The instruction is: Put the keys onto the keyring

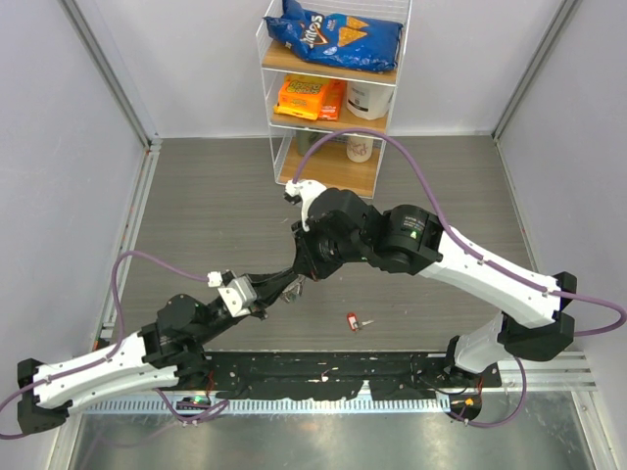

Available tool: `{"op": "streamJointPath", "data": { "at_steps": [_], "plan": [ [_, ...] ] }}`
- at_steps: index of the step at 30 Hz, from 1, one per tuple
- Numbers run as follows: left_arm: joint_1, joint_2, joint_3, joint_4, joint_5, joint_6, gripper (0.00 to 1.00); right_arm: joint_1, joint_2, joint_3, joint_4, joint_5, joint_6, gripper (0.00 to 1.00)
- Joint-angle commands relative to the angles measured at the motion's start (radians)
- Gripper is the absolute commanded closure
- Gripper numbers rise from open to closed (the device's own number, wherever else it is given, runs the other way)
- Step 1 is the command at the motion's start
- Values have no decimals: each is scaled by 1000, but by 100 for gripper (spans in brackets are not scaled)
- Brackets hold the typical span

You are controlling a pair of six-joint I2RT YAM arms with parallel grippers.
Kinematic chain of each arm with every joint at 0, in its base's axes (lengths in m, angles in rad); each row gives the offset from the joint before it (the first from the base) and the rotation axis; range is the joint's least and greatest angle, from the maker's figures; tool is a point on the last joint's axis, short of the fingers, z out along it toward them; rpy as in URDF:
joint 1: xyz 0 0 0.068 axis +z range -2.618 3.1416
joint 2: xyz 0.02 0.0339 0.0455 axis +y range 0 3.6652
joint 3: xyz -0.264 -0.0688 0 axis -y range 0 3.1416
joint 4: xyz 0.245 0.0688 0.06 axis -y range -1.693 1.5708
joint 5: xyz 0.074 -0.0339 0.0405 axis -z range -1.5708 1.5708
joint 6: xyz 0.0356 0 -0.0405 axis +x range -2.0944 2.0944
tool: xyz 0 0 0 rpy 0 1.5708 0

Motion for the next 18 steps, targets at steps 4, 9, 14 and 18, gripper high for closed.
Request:
{"op": "streamJointPath", "data": {
  "at_steps": [4, 9, 14, 18],
  "plan": [
    [-35, 41, 31, 37, -78, 35, 100, -2, -21, 22, 65, 2, 10, 94],
    [-36, 43, 27, 45, -118, 29, 100, -2, -26, 9, 75, -9, 9, 94],
    [-38, 32, 24, 43, -144, 24, 100, -3, -38, -16, 91, -13, 6, 94],
    [-36, 55, 42, 23, -107, 23, 100, -3, -38, -15, 92, -15, 3, 95]
  ]
}}
